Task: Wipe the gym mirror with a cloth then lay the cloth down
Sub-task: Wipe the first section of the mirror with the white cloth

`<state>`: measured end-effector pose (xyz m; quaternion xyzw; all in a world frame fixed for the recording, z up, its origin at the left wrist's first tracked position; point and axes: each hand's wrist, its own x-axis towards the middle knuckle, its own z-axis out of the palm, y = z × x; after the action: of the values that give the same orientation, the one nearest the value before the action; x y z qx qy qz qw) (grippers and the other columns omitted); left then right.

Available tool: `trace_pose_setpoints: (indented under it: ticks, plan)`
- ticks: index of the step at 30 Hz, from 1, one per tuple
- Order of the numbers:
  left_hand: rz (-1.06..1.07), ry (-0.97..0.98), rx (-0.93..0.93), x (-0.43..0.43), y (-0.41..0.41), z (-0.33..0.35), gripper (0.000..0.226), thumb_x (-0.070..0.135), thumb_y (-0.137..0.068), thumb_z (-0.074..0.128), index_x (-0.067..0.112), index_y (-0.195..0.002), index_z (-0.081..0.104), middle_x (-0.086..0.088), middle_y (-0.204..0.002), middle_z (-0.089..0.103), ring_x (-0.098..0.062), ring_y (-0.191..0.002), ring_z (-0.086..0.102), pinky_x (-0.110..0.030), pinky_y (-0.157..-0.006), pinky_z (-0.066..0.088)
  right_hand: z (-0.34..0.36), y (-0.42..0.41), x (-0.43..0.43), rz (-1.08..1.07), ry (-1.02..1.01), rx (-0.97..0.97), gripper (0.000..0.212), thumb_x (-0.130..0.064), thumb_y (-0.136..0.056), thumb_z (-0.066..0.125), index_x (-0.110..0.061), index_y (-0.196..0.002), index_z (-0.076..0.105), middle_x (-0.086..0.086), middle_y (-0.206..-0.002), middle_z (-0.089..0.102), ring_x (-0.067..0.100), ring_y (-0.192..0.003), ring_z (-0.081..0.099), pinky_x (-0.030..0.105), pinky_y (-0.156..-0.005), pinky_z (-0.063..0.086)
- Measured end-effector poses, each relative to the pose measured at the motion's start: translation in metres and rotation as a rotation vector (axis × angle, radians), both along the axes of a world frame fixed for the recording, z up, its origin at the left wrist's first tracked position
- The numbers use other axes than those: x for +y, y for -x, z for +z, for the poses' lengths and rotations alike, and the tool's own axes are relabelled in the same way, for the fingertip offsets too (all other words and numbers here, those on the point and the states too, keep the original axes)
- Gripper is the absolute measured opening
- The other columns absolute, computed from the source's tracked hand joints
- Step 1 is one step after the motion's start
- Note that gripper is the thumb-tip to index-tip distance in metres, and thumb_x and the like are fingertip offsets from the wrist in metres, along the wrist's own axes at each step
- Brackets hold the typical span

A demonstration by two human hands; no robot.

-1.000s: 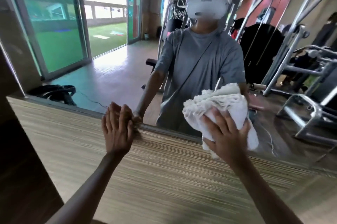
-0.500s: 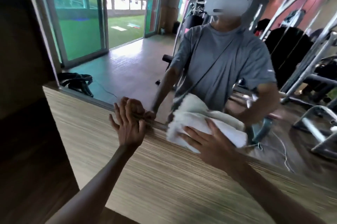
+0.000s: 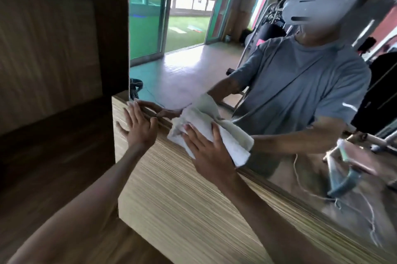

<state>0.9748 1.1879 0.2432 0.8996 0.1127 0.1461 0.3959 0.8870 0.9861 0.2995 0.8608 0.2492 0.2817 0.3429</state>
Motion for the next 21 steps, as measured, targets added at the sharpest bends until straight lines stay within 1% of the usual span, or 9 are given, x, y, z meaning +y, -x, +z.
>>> trace_pose_setpoints:
  ticks: [2, 4, 6, 8, 13, 15, 17, 19, 21]
  plan:
    - [0.033, -0.085, 0.046, 0.031, -0.02, 0.0, 0.076, 0.049, -0.098, 0.022, 0.014, -0.161, -0.002, -0.002, -0.168, -0.015, -0.021, -0.153, -0.019, -0.058, -0.117, -0.019, -0.004, 0.005, -0.011, 0.025, 0.009, 0.009, 0.062, -0.03, -0.085, 0.056, -0.018, -0.145, 0.05, 0.005, -0.157, 0.038, 0.022, -0.145, 0.035, 0.056, -0.116, 0.02]
    - [0.035, -0.133, 0.073, 0.058, -0.035, -0.001, 0.069, 0.046, -0.103, 0.026, 0.017, -0.162, 0.005, -0.001, -0.168, -0.015, -0.02, -0.153, -0.02, -0.06, -0.118, -0.016, -0.008, 0.016, -0.032, 0.031, 0.003, 0.018, 0.07, -0.031, -0.082, 0.064, -0.016, -0.148, 0.046, 0.005, -0.159, 0.035, 0.023, -0.146, 0.034, 0.056, -0.118, 0.014]
    - [-0.002, -0.191, 0.082, 0.08, -0.044, -0.001, 0.064, 0.048, -0.104, 0.028, 0.023, -0.161, 0.014, 0.002, -0.169, -0.012, -0.021, -0.153, -0.019, -0.061, -0.117, -0.015, -0.012, 0.026, -0.046, 0.015, -0.009, 0.013, 0.075, -0.03, -0.077, 0.067, -0.016, -0.148, 0.047, 0.005, -0.158, 0.037, 0.023, -0.145, 0.035, 0.056, -0.119, 0.008]
    - [-0.057, -0.257, 0.075, 0.091, -0.048, -0.003, 0.061, 0.052, -0.104, 0.028, 0.027, -0.16, 0.021, 0.003, -0.169, -0.011, -0.021, -0.154, -0.017, -0.062, -0.116, -0.015, -0.012, 0.024, -0.042, 0.017, -0.022, -0.017, 0.071, -0.028, -0.077, 0.066, -0.017, -0.145, 0.05, 0.005, -0.156, 0.04, 0.024, -0.145, 0.034, 0.056, -0.119, 0.006]
    - [-0.13, -0.286, 0.057, 0.098, -0.05, -0.003, 0.062, 0.054, -0.104, 0.028, 0.024, -0.158, 0.026, 0.0, -0.169, -0.009, -0.021, -0.154, -0.018, -0.063, -0.114, -0.017, -0.004, -0.038, 0.063, 0.052, -0.066, 0.014, 0.068, -0.025, -0.077, 0.065, -0.013, -0.143, 0.05, 0.007, -0.156, 0.039, 0.024, -0.147, 0.03, 0.057, -0.118, 0.007]
    - [-0.146, -0.338, 0.046, 0.104, -0.048, -0.003, 0.061, 0.053, -0.104, 0.028, 0.025, -0.158, 0.026, 0.0, -0.169, -0.005, -0.021, -0.154, -0.017, -0.063, -0.114, -0.017, -0.009, -0.065, 0.11, 0.059, -0.105, 0.035, 0.066, -0.021, -0.079, 0.058, -0.011, -0.144, 0.047, 0.009, -0.158, 0.036, 0.025, -0.148, 0.029, 0.058, -0.118, 0.001]
    - [-0.172, -0.465, 0.026, 0.113, -0.046, -0.005, 0.057, 0.046, -0.105, 0.026, 0.025, -0.158, 0.025, 0.0, -0.169, -0.003, -0.021, -0.154, -0.016, -0.063, -0.114, -0.016, -0.015, -0.08, 0.136, 0.041, -0.099, 0.025, 0.064, -0.021, -0.084, 0.05, -0.01, -0.146, 0.044, 0.011, -0.161, 0.03, 0.027, -0.15, 0.025, 0.06, -0.118, -0.006]
    - [-0.216, -0.552, -0.014, 0.125, -0.047, -0.006, 0.054, 0.041, -0.106, 0.027, 0.026, -0.158, 0.026, 0.0, -0.169, 0.001, -0.023, -0.155, -0.014, -0.064, -0.114, -0.015, -0.018, -0.085, 0.137, 0.028, -0.065, 0.016, 0.066, -0.027, -0.086, 0.051, -0.012, -0.149, 0.04, 0.012, -0.162, 0.027, 0.027, -0.15, 0.023, 0.06, -0.117, -0.001]
    - [-0.271, -0.562, -0.062, 0.138, -0.051, -0.006, 0.053, 0.043, -0.106, 0.03, 0.029, -0.157, 0.03, -0.001, -0.169, 0.008, -0.024, -0.155, -0.009, -0.065, -0.115, -0.013, -0.019, -0.079, 0.121, 0.037, 0.002, 0.027, 0.073, -0.037, -0.086, 0.056, -0.014, -0.152, 0.036, 0.01, -0.163, 0.025, 0.025, -0.151, 0.022, 0.059, -0.117, 0.007]
